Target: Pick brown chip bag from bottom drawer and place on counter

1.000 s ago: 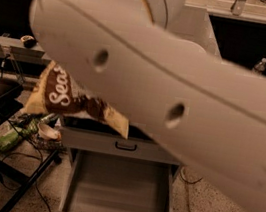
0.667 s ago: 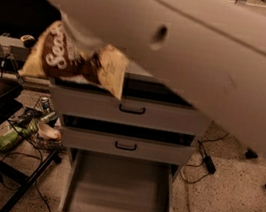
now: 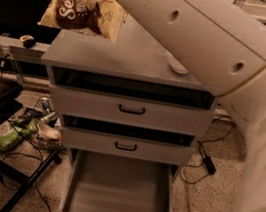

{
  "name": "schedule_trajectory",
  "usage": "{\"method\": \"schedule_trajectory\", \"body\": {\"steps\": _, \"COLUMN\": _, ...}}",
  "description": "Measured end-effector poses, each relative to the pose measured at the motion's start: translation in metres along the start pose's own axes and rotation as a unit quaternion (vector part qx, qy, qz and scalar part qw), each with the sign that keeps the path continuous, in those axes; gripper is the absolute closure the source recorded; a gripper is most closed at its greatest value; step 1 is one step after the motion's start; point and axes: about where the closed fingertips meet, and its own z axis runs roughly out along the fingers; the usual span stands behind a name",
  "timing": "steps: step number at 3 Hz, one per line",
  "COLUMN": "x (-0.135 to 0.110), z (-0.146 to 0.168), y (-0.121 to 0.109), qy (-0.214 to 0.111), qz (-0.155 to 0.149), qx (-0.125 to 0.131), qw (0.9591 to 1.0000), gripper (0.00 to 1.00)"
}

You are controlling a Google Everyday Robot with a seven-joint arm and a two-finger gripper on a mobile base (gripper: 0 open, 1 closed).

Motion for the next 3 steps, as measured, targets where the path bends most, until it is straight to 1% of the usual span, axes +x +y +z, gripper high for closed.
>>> {"method": "schedule_trajectory", "body": {"steps": 1, "x": -0.064, "z": 0.041, "y": -0.036, "qy": -0.039, "qz": 0.017, "qx": 0.024, "qw": 0.9988, "gripper": 1.00}}
{"method": "schedule_trajectory", "body": {"steps": 2, "x": -0.071, "z": 0.056, "y": -0.083, "qy": -0.064, "qz": 0.055, "qx": 0.048, "qw": 0.9953, "gripper": 1.00}}
{"method": "schedule_trajectory", "body": {"steps": 3, "x": -0.050, "z": 0.055, "y": -0.124, "qy": -0.096, "qz": 0.121, "qx": 0.053, "qw": 0.9867, "gripper": 1.00}}
